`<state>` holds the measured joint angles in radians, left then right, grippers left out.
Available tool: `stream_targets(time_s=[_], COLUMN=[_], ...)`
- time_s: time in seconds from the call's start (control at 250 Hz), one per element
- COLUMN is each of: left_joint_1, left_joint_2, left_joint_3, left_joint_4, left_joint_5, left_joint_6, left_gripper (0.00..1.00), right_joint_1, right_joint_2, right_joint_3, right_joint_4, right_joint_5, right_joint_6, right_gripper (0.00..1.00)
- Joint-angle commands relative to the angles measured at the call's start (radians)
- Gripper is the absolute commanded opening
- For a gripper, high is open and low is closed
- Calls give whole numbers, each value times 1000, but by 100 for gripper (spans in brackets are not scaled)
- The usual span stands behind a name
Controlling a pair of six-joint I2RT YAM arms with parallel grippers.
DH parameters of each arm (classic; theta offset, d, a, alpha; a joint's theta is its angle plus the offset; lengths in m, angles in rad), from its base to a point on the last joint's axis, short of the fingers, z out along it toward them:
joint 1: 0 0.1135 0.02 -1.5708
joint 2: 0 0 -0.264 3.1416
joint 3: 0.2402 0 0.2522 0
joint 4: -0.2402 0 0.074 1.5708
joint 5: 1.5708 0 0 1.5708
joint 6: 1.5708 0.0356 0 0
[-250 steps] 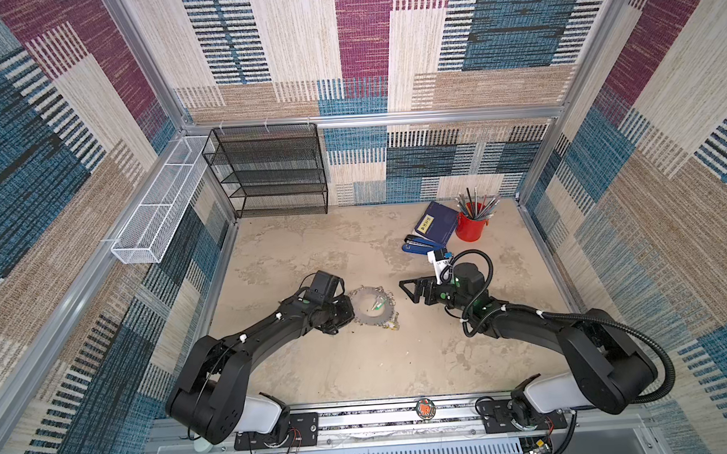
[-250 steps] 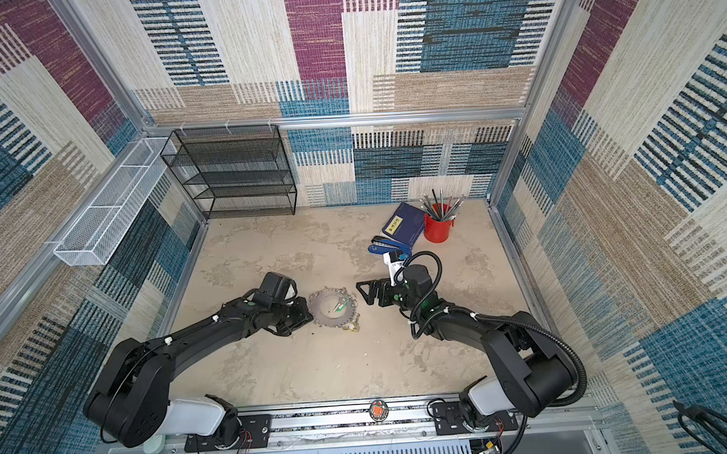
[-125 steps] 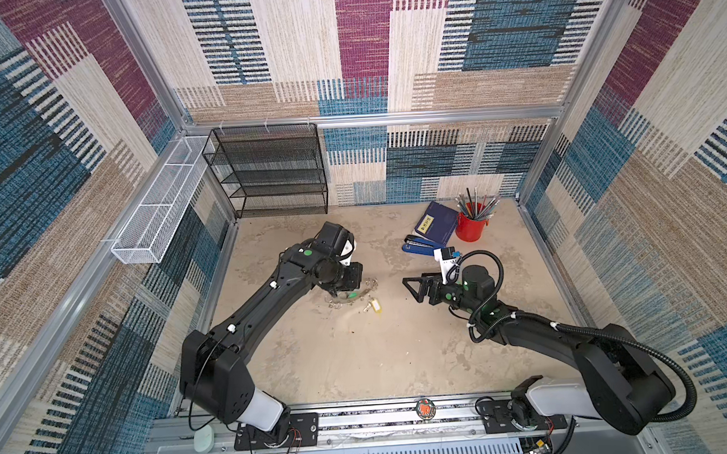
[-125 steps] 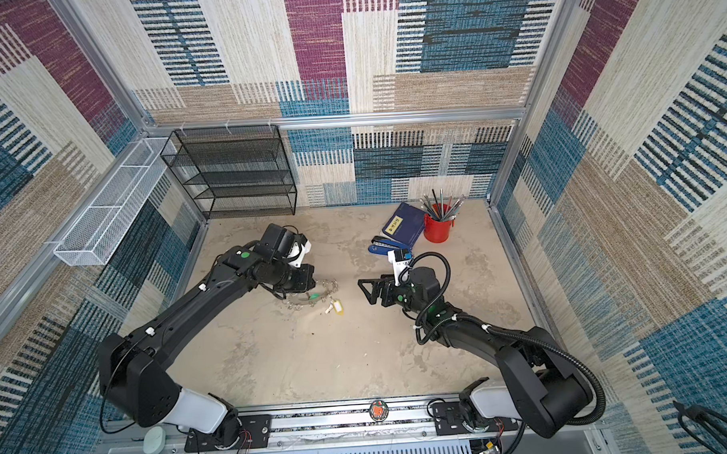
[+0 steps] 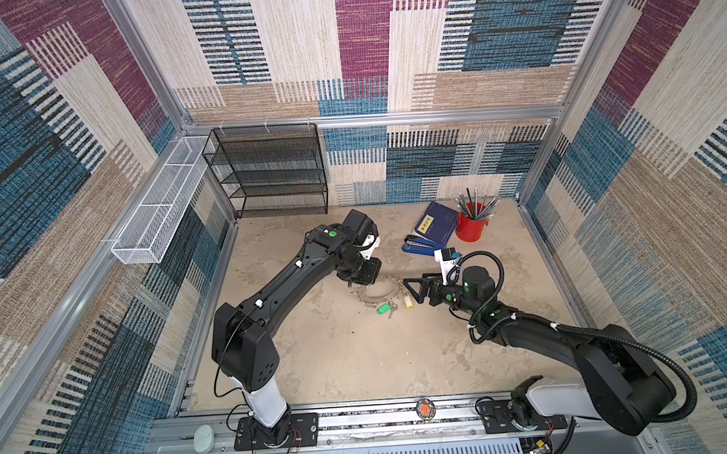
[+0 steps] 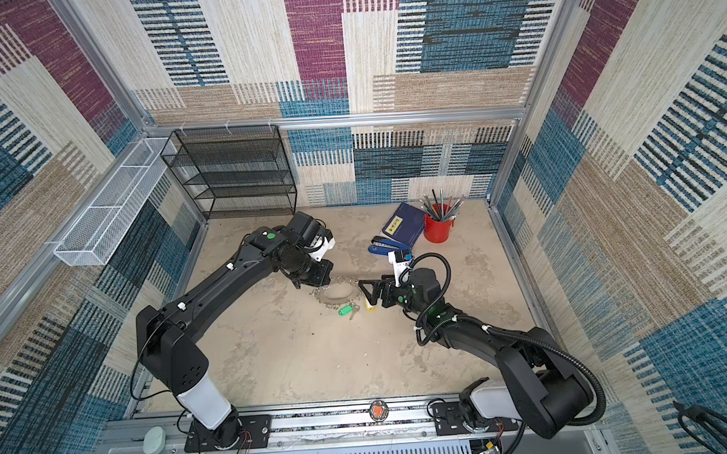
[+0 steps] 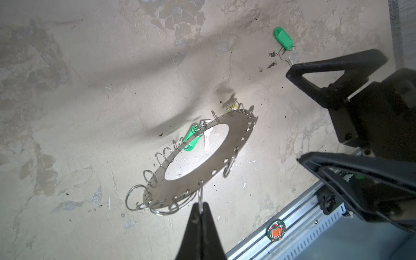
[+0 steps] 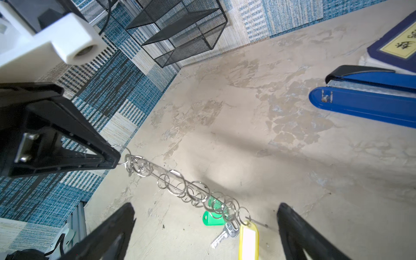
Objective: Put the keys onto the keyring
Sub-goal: 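Grasp the ring plate edge with the left gripper and lift it upright, then hold the plate up with the left gripper while the right gripper approaches its edge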
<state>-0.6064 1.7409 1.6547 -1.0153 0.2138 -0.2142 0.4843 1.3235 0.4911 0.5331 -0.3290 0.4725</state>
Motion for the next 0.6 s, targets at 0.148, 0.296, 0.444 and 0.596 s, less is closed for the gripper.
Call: stream_targets(time_s=[0.148,0.296,0.444,0.596], left_joint_1=[-8,-19,-21,-22], left_joint_2=[23,21,16,8], left_joint_3=[29,33,49,72], left_joint_4=[7,-11,-63,-107], left_joint_5=[98,87,40,23], left_joint_6=[39,71,116,153], left_gripper=[0,0,0,0], right_joint_1=[0,2,3,17], right_joint_2=[61,101,100,78], right_joint_3=[18,21,14,8], right_joint_4=[23,52,88,88], right_joint_5=[11,-32,-81,-81], right_joint_6=[-37,-82,-129,-188], right_gripper=[100,100,100,100])
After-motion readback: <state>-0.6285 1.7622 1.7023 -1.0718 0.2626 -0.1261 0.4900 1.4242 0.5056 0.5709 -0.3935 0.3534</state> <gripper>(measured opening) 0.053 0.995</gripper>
